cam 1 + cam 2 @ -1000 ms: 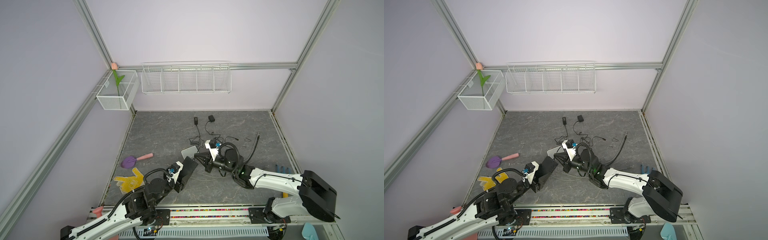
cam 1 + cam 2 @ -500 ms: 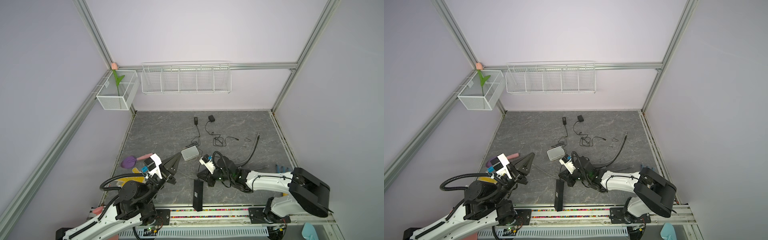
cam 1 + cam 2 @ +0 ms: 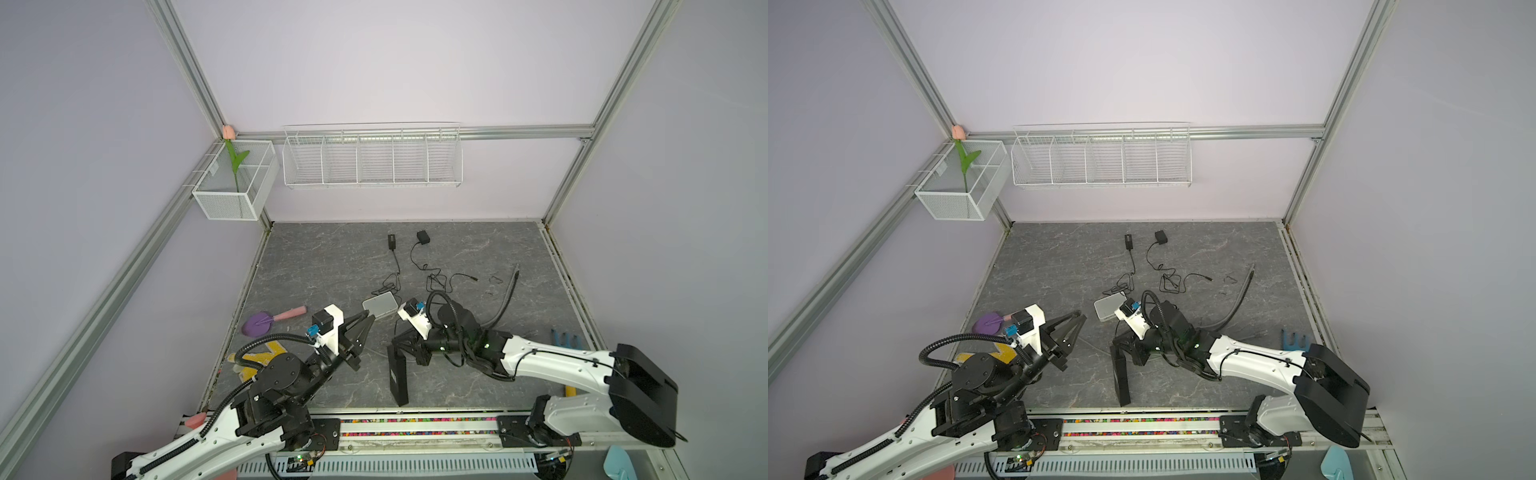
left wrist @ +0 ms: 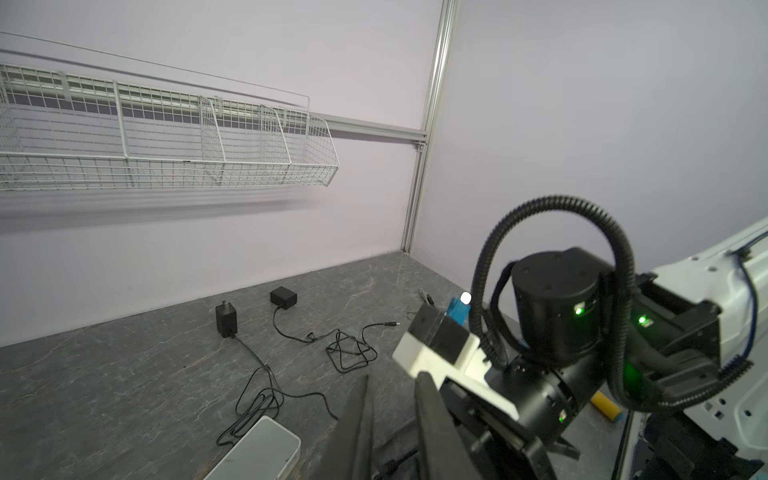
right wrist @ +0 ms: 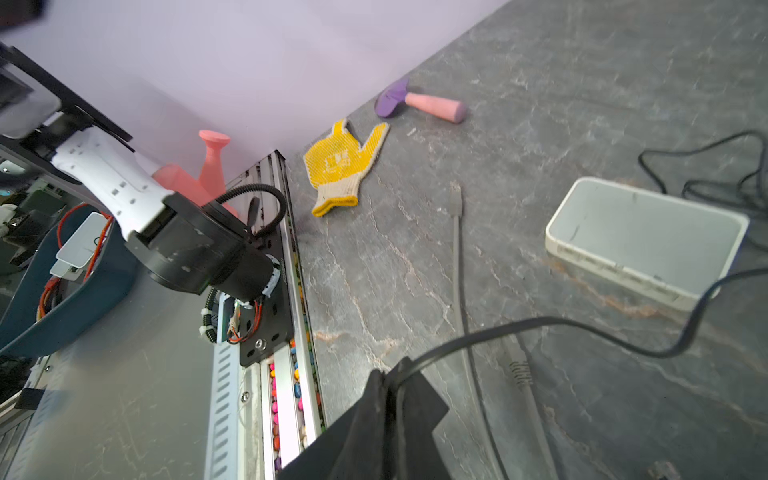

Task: Insert the plug into the switch port

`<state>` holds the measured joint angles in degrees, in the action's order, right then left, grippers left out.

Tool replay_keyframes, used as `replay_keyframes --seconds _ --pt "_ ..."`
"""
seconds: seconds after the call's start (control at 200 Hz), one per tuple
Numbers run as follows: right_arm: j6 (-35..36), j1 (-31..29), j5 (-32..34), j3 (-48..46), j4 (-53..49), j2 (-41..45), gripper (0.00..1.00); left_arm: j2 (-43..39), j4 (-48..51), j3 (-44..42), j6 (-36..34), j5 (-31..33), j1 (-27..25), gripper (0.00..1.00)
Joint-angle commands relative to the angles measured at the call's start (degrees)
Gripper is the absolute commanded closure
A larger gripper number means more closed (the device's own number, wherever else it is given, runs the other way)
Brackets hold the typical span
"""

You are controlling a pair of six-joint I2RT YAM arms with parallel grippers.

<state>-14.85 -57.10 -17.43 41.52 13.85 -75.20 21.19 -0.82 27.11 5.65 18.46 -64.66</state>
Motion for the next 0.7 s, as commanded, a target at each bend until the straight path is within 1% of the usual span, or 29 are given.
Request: replay_keyframes --seconds 0.0,0.09,0.355,0.5,0.695 --pt "4.09 0.33 1.37 3.01 -3.80 2.20 0.93 0.62 1.90 1.22 1.35 0.39 -0.15 0.76" --pt "5.07 0.33 2.45 2.60 -4.57 2.02 0.93 1.04 3.20 0.80 2.39 0.44 -0.20 0.73" --pt "3.96 0.26 3.17 -2.81 -0.51 1.55 0.92 -1.91 4.23 -2.44 5.11 0.88 -0.16 0.71" --pt "4.24 -0.11 4.45 -5.31 0.82 2.67 0.91 -2.11 5.89 -2.75 6.25 1.24 -0.13 0.71" --pt "4.02 -1.39 6.62 -9.76 3.59 4.96 0.88 -1.84 5.70 -3.32 7.01 1.05 -0.20 0.70"
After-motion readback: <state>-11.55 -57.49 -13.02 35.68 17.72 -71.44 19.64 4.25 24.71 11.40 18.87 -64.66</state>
